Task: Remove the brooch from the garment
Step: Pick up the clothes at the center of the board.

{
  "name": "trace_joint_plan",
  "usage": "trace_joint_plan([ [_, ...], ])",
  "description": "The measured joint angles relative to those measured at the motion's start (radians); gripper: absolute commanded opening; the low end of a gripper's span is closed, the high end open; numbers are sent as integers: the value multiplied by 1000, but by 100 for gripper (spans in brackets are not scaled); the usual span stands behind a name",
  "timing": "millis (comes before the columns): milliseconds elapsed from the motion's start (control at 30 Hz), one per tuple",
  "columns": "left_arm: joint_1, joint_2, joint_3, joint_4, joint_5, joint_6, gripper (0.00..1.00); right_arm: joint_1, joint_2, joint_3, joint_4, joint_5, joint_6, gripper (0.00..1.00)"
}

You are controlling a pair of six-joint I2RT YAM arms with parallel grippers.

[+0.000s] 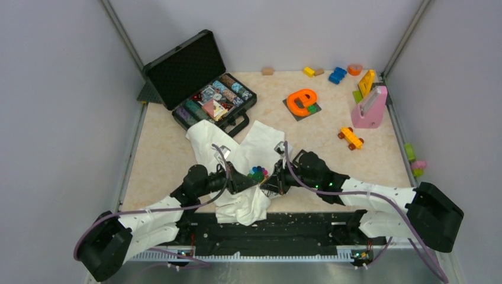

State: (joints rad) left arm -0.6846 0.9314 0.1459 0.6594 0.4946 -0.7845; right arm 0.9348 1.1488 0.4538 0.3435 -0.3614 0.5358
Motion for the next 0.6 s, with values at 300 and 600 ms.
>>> trace_joint_plan([
  [300, -46, -8, -11, 15, -74, -2, 2, 5, 1, 3, -1, 23, 6, 0],
  [600, -60, -9, -16, 23, -119, -1, 3, 11, -13, 7, -10, 83, 7, 0],
])
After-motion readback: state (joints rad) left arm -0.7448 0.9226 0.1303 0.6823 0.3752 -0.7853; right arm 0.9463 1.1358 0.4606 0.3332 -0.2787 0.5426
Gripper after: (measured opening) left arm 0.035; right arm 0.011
